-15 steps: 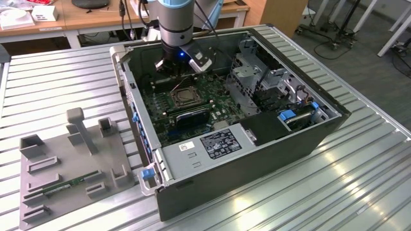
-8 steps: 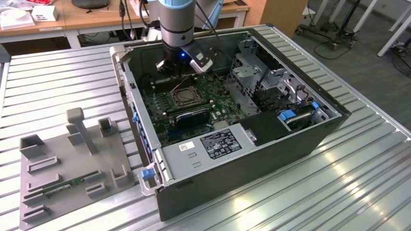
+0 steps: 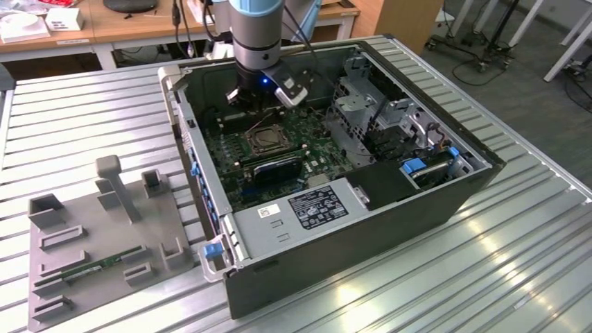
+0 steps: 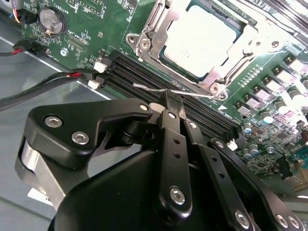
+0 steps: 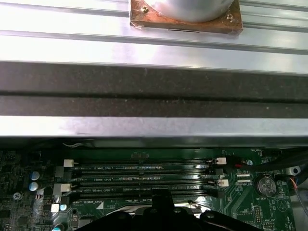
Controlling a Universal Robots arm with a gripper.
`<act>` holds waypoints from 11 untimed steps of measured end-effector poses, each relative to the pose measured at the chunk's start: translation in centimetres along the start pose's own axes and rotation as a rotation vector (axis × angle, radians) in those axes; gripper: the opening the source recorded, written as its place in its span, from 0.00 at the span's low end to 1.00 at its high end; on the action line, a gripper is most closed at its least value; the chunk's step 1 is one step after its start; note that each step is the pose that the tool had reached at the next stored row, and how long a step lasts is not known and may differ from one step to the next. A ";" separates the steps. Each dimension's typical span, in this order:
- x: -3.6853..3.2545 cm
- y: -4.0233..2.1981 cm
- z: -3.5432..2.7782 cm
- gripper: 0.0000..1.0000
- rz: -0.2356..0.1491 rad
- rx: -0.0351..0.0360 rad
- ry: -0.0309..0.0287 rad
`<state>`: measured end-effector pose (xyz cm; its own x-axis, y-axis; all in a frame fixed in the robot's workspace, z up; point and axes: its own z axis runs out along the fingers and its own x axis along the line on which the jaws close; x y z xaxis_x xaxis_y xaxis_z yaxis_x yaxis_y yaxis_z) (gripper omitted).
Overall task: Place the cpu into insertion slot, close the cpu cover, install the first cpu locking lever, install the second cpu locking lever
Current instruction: 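Install the first cpu locking lever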
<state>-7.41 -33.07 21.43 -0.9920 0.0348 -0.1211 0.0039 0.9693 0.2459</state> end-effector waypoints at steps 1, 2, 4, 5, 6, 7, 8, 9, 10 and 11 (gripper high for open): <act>-0.03 -0.03 0.08 0.11 0.000 0.0000 0.0000; -0.07 -0.05 0.17 0.11 0.000 0.0000 0.0000; -0.16 -0.11 0.34 0.11 0.000 0.0000 0.0000; -0.19 -0.15 0.43 0.11 0.000 0.0000 0.0000; -0.22 -0.17 0.53 0.11 0.000 0.0000 -0.0001; -0.25 -0.20 0.62 0.11 0.000 0.0000 0.0000; -0.28 -0.23 0.72 0.11 0.000 0.0000 0.0000; -0.30 -0.26 0.83 0.11 0.000 0.0000 0.0000; -0.32 -0.29 0.93 0.11 0.000 -0.0001 0.0000; -0.34 -0.32 1.03 0.11 0.000 0.0000 0.0000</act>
<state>-6.95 -33.14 20.40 -0.9920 0.0348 -0.1211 0.0039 0.9693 0.2460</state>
